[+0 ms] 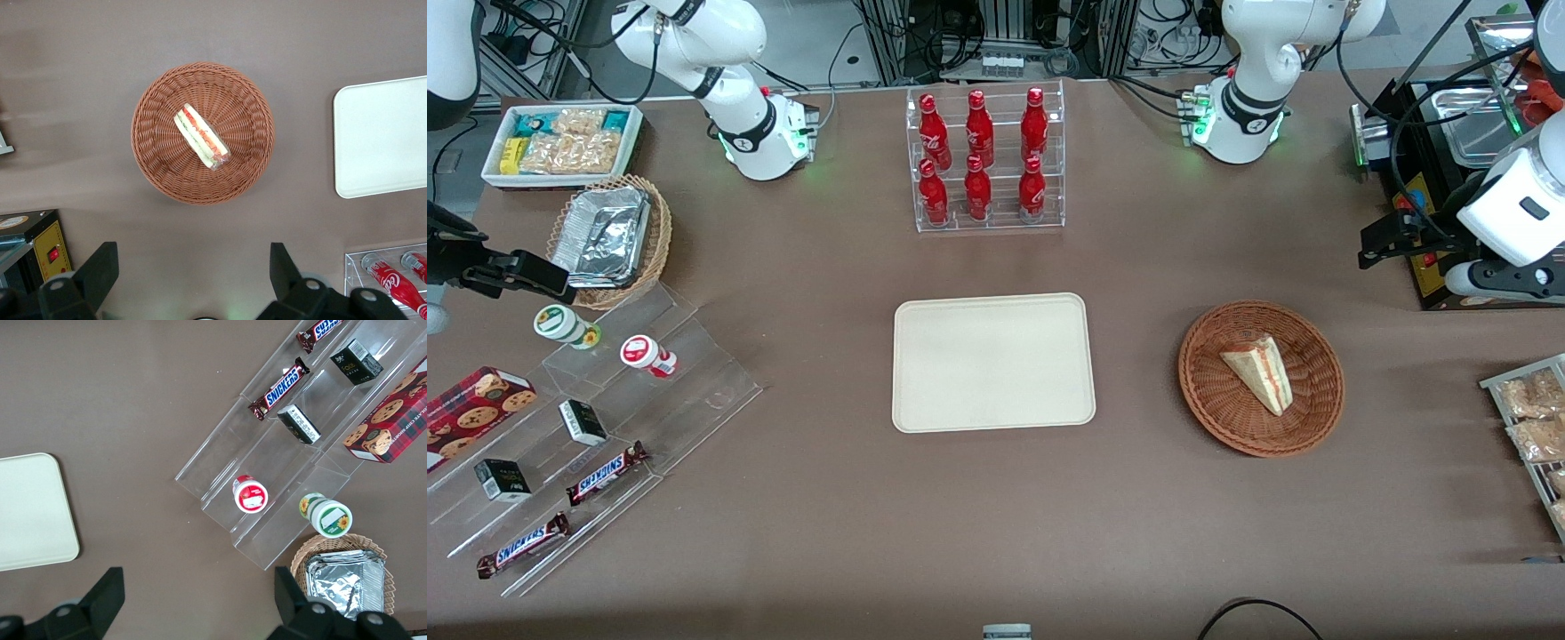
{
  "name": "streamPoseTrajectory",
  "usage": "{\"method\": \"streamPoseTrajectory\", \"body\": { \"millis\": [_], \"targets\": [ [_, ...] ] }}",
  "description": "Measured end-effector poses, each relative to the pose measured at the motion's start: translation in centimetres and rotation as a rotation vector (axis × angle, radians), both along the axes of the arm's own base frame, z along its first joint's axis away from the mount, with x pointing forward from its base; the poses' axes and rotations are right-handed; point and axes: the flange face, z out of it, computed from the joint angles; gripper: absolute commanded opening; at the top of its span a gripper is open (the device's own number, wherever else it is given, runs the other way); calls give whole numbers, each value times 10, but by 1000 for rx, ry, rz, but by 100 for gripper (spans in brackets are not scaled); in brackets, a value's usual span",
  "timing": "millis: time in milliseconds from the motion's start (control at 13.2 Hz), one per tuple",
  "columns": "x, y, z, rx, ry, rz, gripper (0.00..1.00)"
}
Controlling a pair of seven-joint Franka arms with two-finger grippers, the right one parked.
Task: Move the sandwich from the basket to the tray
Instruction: 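Move the left gripper over the wrapped sandwich in the wicker basket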
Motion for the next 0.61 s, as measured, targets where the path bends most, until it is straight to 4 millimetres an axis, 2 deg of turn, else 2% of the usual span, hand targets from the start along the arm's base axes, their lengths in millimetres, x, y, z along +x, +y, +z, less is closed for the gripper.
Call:
{"method": "streamPoseTrajectory", "body": {
  "millis": [378, 605],
  "targets": [
    [4, 0, -7, 1, 9, 0, 100],
    [10, -1, -30, 5, 49, 1, 100]
  ]
}}
